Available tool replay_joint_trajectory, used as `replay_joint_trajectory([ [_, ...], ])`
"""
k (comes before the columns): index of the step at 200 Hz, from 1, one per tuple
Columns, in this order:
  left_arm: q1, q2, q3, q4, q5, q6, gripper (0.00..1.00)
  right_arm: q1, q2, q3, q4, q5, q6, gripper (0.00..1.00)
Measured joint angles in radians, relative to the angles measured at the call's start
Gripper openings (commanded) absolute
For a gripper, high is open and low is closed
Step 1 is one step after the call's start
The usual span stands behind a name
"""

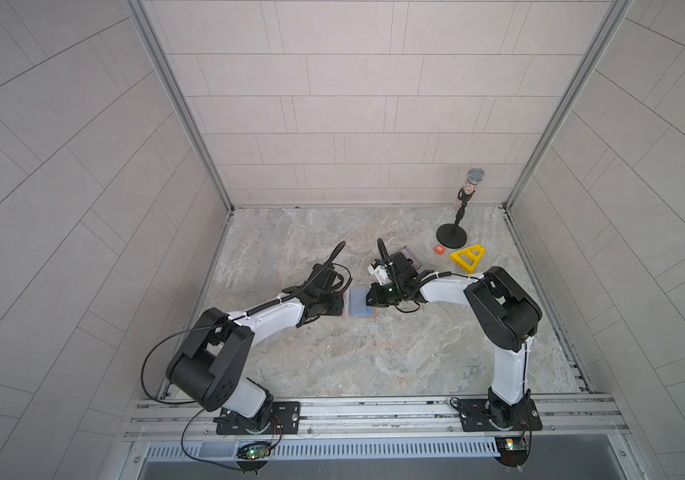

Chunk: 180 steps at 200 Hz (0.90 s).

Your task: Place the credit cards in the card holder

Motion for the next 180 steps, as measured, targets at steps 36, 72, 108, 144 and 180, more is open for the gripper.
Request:
replay_joint_trajectory([
  [36, 0.008, 0.036, -0.015, 0.012, 0.008, -0.005, 0.29, 0.008, 0.005, 0.021, -0.013, -0.014, -0.004, 0.09],
  [72, 0.008, 0.040, -0.024, 0.031, 0.016, -0.008, 0.27, 0.036, 0.031, 0.071, -0.013, -0.039, -0.007, 0.15],
  [108, 0.008, 0.023, -0.048, 0.053, 0.015, -0.007, 0.27, 0.053, 0.060, 0.103, -0.013, -0.058, -0.008, 0.28],
  [144, 0.008, -0.060, -0.081, 0.025, -0.011, -0.007, 0.28, 0.059, 0.075, 0.119, -0.012, -0.069, -0.007, 0.36],
  [180, 0.008, -0.227, -0.086, -0.029, -0.099, -0.004, 0.35, 0.063, 0.089, 0.132, -0.011, -0.070, -0.008, 0.40],
])
